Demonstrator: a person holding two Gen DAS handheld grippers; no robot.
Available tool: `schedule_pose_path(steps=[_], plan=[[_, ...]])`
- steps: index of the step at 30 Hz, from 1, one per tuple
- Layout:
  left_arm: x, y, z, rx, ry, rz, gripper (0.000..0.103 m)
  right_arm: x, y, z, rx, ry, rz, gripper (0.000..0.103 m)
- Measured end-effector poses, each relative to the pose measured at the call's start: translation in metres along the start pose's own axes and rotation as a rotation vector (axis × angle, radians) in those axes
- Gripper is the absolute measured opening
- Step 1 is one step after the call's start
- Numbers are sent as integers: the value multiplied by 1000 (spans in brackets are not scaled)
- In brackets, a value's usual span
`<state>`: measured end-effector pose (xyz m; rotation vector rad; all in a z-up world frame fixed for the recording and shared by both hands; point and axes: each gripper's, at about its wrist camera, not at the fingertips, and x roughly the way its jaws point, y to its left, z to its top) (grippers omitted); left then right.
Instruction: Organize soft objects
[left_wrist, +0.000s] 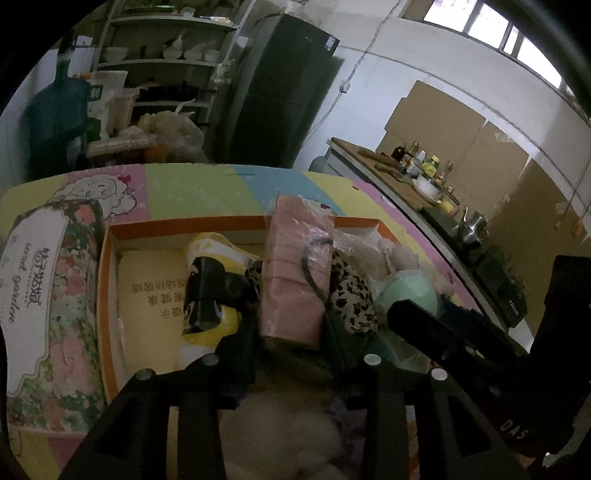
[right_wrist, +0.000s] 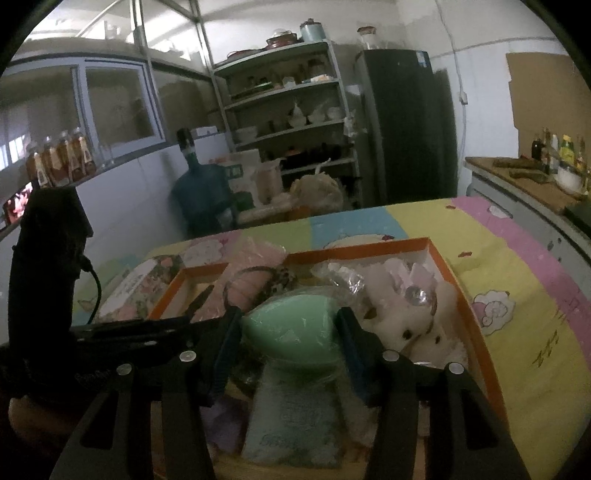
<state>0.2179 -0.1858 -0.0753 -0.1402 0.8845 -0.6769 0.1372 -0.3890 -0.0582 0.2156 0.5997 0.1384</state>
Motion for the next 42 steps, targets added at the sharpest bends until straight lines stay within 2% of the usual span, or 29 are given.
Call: schedule_pose_path(steps=[2,7,10,23,31,37,42], plan=[[0,-1,0,3,2,3,40,-1,0,1,1,-2,0,59],[-2,0,-1,9,-2,15,60,-3,0,1,0,-11,-4,63],[-4,-2,-3,11,-6,21,65,-7,2,2,-3,-22,-9,64],[-33,-10,-6,1,-54,29,66,-37,7,4,5,-81,-32,65],[-65,-21,-15,35,-124,142,66,-53,20,3,-7,-105,-37,65],[-94,-29,-35,70,-188,407,66,-65,37,0,-22,-114,-33,65],[-123,-23,-48,34,-233,397,66,-74,58,-6,-44,-123,-39,66]])
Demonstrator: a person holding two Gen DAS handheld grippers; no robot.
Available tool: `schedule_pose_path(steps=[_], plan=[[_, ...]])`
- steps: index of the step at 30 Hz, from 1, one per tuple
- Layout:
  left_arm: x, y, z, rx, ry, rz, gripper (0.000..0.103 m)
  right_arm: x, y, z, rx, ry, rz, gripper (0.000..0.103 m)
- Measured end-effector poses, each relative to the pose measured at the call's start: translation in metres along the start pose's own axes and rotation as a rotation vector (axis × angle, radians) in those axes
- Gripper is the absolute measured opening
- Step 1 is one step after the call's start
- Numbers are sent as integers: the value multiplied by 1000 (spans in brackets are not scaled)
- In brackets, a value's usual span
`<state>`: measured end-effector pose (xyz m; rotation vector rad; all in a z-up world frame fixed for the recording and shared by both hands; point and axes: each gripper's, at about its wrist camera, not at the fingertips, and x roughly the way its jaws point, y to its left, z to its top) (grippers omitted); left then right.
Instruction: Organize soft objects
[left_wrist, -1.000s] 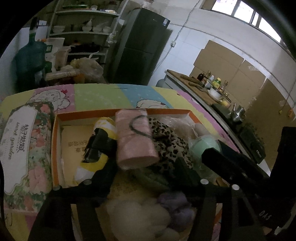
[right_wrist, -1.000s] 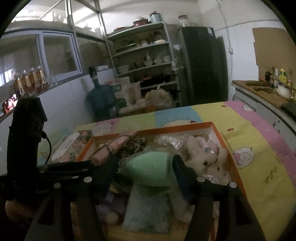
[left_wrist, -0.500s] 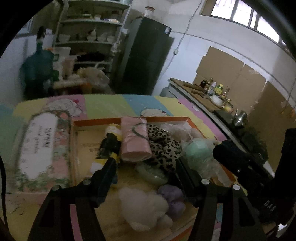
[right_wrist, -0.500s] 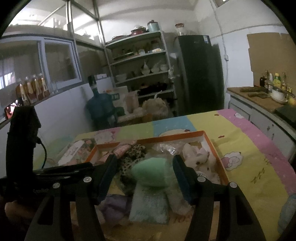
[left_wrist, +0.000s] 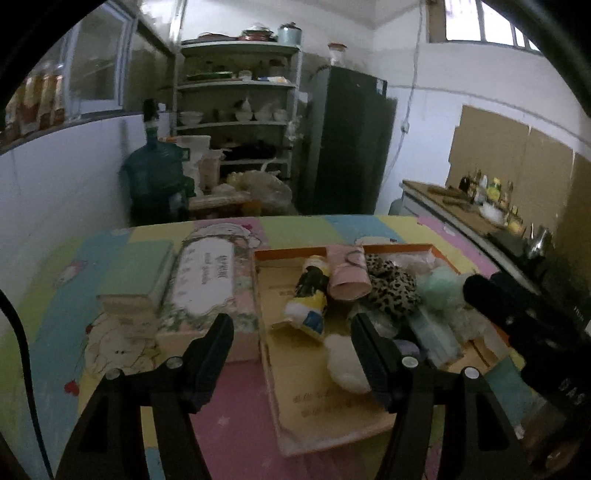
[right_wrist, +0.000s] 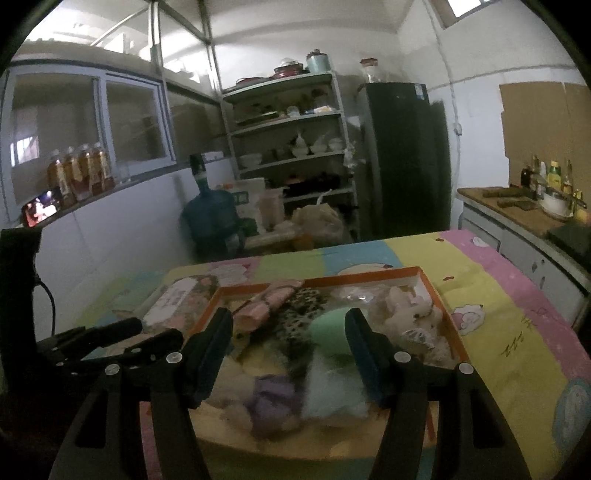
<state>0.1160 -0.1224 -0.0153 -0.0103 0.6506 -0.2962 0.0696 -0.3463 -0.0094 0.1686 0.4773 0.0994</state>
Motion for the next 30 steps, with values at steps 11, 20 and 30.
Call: schedule_pose_path(steps=[11,20,30], plan=[[-72,22,-21,-26,-110,126,63,-39,58,-16,-28,-48,-46,74],[-118,36,-50,-17,-146,192,63,-68,92,-39,-19,-46,-98,74],[-152,41,-75,-35,-180,220,63,-97,115,-65,-23,-55,-114,74]])
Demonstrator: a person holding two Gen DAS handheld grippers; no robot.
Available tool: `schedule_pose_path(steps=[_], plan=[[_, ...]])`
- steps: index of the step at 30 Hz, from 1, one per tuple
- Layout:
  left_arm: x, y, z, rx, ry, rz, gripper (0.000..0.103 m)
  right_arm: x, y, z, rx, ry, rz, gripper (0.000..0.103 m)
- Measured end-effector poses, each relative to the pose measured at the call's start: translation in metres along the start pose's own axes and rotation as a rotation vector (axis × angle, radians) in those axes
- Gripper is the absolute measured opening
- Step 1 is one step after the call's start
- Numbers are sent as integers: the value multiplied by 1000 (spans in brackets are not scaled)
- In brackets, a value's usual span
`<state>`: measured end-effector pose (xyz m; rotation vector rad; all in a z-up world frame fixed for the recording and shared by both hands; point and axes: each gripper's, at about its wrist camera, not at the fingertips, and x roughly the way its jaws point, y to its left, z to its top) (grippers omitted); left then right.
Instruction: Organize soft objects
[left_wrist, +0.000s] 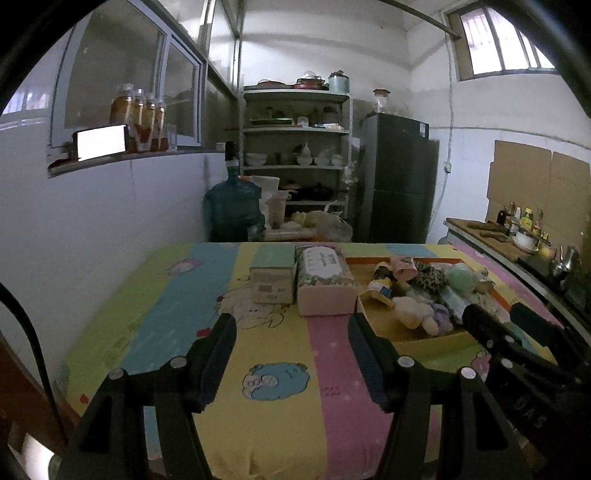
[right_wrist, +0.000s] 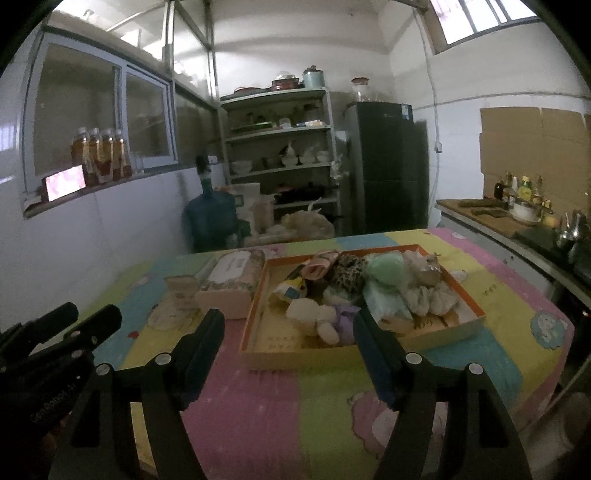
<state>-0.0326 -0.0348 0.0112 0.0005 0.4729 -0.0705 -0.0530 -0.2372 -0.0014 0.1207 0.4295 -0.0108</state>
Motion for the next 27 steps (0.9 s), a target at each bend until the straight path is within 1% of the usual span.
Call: schedule_pose_path(steps=[9,16,27], plan=[[-25,1,-16,-4,-19,10,63,-33,5,-13,-11,-51,-6,74],[-38,1,-18,-3,-38,12,63,-51,10,-16,-19,-78,6,74],[-46,2,-19,-5,-59,16,63,-60,14,-15,-27,-100,14,74]])
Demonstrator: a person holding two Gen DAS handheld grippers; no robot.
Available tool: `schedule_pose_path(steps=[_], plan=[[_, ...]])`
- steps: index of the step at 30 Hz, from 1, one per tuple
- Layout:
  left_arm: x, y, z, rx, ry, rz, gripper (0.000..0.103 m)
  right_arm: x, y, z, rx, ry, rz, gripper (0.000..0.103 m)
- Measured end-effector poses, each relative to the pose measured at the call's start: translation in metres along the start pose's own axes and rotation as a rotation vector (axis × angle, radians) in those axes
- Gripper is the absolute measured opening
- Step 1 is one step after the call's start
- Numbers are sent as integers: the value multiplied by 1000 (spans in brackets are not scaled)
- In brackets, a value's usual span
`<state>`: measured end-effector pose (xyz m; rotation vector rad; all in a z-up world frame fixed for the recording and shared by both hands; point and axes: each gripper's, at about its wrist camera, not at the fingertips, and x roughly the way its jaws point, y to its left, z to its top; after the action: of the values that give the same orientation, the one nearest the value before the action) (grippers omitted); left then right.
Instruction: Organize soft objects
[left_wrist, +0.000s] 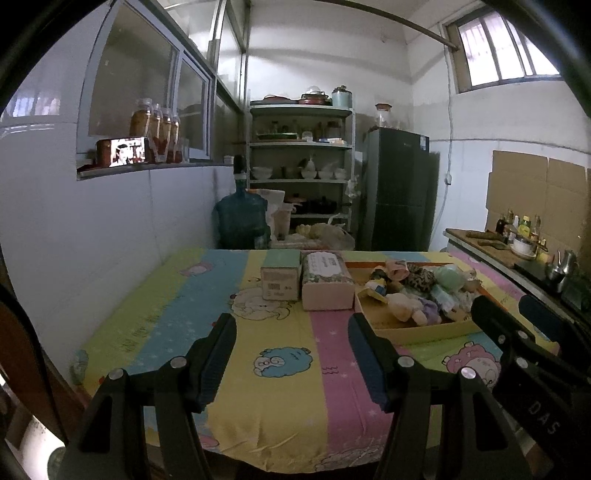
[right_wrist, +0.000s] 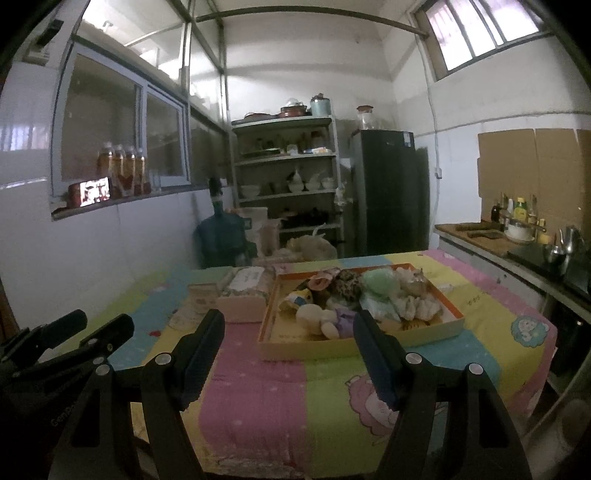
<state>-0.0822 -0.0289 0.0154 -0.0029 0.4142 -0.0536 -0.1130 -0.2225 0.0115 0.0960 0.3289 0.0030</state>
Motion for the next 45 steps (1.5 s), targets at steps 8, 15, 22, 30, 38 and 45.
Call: schedule_pose_path(steps=[8,15,22,30,38,45], plan=[[-4,3,0,-11,-5,13,63,-2,2,-1,-5,0,14,74],[-4,3,-1,-11,-3,14,63,-1,2,-1,-3,0,15,74],[-4,3,-1,-12,0,14,63,-2,2,-1,-5,4,18,74],[-3,3,-1,-12,0,13,63,-1,3,-1,-5,5,19,74],[-3,3,-1,-12,-1,13,63,-1,3,-1,-5,4,18,74],[-3,3,-1,-13,0,12,63,-2,4,-1,-6,3,19,74]])
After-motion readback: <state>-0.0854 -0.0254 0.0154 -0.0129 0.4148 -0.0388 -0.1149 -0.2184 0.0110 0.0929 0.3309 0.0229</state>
